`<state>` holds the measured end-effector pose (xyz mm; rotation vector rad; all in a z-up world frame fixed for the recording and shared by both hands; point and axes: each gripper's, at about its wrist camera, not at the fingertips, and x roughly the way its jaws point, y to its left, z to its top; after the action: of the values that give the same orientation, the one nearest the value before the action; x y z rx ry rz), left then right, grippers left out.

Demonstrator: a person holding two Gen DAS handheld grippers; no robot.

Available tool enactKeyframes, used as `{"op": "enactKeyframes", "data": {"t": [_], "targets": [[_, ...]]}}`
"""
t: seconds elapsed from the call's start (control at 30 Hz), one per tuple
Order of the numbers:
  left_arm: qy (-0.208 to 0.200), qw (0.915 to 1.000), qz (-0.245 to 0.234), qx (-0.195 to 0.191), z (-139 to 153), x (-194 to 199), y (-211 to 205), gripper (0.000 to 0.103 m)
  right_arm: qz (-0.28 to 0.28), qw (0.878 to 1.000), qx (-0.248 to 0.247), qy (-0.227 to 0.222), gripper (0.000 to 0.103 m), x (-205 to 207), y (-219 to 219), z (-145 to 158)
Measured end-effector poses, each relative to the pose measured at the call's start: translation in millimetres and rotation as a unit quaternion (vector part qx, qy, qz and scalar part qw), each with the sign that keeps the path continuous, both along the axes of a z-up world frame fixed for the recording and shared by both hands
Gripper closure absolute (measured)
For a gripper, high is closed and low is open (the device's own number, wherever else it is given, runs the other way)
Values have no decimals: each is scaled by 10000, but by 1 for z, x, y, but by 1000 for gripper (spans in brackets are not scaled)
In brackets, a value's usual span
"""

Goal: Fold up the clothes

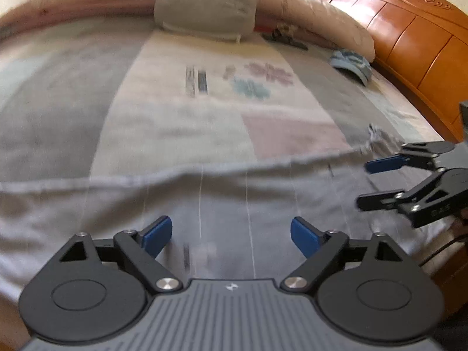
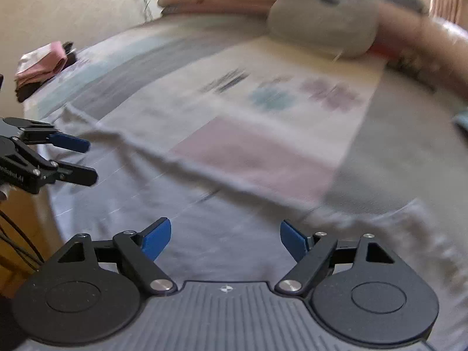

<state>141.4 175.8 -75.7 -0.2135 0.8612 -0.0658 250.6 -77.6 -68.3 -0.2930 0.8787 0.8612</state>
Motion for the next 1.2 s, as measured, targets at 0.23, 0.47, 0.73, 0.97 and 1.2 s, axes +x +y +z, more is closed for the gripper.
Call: {"op": "enactKeyframes", "data": {"t": [0.23,0.47,0.73,0.97,1.2], "targets": [[-243,9990,-143,-353,13,3,-7,10,-40,9993,-376,-42,8,-3,17,-14],[-254,9949,829,-525,4,11,50,10,-183,9983,-548,56,5,1,21,-12],[-396,9804,1818,-644,1,-23,110,10,-548,9963,-649,118,0,-2,23,-16],[-473,9807,1849,-424,-11,-34,118,9,-758,9939,-792,136,0,-1,33,-17],[-693,9867,1443,-270,-3,-38,99,5,-922,9919,-859,179,0,-2,37,-17]]}}
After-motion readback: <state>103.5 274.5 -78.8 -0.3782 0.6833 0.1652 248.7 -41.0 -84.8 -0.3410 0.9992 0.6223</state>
